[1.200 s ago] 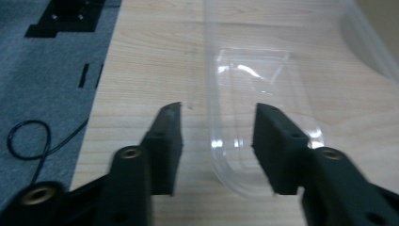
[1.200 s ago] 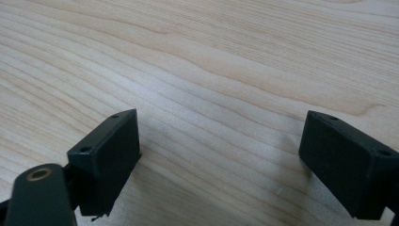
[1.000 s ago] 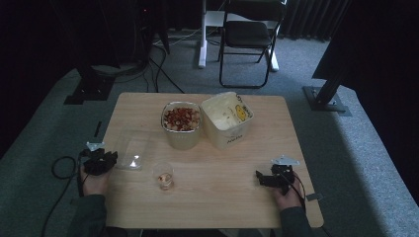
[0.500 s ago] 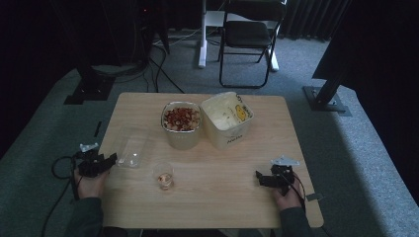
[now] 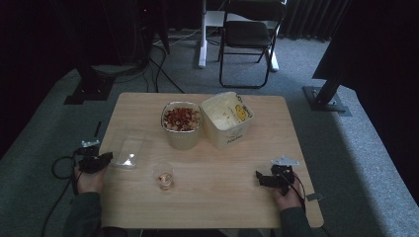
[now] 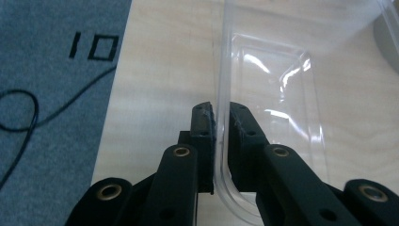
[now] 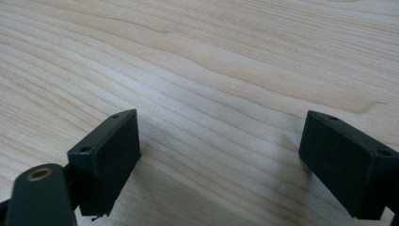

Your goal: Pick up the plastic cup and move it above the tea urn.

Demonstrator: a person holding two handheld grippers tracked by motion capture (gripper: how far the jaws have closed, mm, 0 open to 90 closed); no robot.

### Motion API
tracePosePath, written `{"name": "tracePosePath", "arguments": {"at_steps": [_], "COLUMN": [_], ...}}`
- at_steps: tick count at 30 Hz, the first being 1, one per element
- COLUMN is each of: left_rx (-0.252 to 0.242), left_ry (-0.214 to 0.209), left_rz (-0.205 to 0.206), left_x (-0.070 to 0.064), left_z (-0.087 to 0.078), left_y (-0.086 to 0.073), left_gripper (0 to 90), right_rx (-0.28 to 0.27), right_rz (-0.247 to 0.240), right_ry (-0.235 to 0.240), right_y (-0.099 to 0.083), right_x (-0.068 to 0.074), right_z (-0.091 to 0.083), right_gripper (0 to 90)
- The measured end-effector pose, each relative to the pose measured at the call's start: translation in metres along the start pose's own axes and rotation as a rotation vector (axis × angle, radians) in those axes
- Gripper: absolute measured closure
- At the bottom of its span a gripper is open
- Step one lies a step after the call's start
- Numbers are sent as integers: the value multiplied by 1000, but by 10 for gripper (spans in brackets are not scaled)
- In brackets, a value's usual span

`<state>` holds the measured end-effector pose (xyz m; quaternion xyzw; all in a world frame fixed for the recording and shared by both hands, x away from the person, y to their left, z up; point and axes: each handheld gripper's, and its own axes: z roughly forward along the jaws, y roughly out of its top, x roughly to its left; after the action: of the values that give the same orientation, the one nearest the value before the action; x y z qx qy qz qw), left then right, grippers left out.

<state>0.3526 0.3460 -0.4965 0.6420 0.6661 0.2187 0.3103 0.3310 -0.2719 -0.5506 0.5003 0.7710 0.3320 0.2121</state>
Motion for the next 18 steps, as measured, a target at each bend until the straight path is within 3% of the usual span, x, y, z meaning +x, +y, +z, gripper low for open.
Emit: {"name": "tracePosePath", "arguments": {"at_steps": [8, 13, 18], "left_rx": [-107, -164, -232], "left_ry": [-47, -43, -60], "left_rz": [74, 106, 165], "left_x": [-11, -14, -20], "left_z": [-9, -14, -21], "left_y": [34, 50, 73], "left_gripper": [843, 842, 842], "right_rx": [0, 0, 0], "right_rz": [0, -1, 0], "right_ry": [0, 0, 0], "right_y": [0, 0, 0], "right_x": [0, 0, 0], "right_z": [0, 0, 0], "right_gripper": [126, 126, 126]}}
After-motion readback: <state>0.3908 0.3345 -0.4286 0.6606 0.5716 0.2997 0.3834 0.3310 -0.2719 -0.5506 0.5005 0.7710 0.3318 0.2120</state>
